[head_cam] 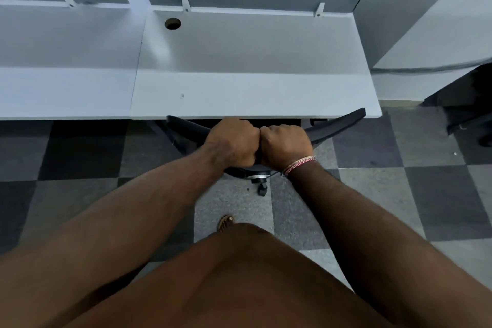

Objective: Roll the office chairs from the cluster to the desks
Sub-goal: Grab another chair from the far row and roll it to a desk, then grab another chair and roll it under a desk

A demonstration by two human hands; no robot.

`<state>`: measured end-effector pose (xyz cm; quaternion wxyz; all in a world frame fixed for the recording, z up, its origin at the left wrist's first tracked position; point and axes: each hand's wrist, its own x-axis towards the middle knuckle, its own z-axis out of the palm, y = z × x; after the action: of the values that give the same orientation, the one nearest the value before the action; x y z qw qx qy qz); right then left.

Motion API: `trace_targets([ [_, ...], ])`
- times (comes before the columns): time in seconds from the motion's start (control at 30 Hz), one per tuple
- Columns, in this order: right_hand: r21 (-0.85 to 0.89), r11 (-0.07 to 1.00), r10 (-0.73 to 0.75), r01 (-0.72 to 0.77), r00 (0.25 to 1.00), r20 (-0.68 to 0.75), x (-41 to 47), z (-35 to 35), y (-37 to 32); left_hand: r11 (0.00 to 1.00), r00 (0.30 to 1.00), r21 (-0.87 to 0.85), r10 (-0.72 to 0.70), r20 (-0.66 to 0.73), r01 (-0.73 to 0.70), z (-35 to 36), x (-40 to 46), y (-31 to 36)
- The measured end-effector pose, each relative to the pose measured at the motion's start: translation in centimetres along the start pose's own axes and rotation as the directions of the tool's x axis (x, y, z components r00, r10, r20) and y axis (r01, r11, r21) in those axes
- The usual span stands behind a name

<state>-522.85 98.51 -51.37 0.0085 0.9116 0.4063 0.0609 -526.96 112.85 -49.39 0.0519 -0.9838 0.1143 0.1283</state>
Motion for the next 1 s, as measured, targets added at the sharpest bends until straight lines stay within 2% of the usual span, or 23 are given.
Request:
trace_targets([
  [0.27,-0.01,1.0,-0.021,0.021,0.999,0.031,-0.6,0.2,-0.3,0.999,0.999,0.0,-0.033,-0.014,0.033,-0.2,-1.1,0.7],
  [0.4,-0.026,0.997,-0.066,0.068,0.995,0.069,-0.7,-0.5,-0.4,0.994,0.993,-0.019,-0.109,-0.036,0.108,0.0,-1.8,1.1],
  [0.63,0.09,0.988,-0.13,0.122,0.988,0.088,-0.7,-1.6,0.1,0.959,0.971,-0.16,-0.24,-0.021,0.233,-1.6,-3.3,1.7],
  [0.77,0.139,0.972,-0.2,0.192,0.979,0.043,-0.7,-3.2,-0.3,0.936,0.949,-0.18,-0.314,-0.037,0.302,-3.1,-5.2,1.8],
  [0.87,0.16,0.954,-0.257,0.255,0.966,-0.007,0.0,-5.0,-1.8,0.899,0.908,-0.201,-0.411,-0.081,0.389,-4.1,-7.8,1.5],
  [1.0,0.172,0.91,-0.376,0.378,0.926,-0.045,1.4,-7.1,-6.7,0.805,0.81,-0.252,-0.575,-0.112,0.536,-4.2,-13.5,0.6],
])
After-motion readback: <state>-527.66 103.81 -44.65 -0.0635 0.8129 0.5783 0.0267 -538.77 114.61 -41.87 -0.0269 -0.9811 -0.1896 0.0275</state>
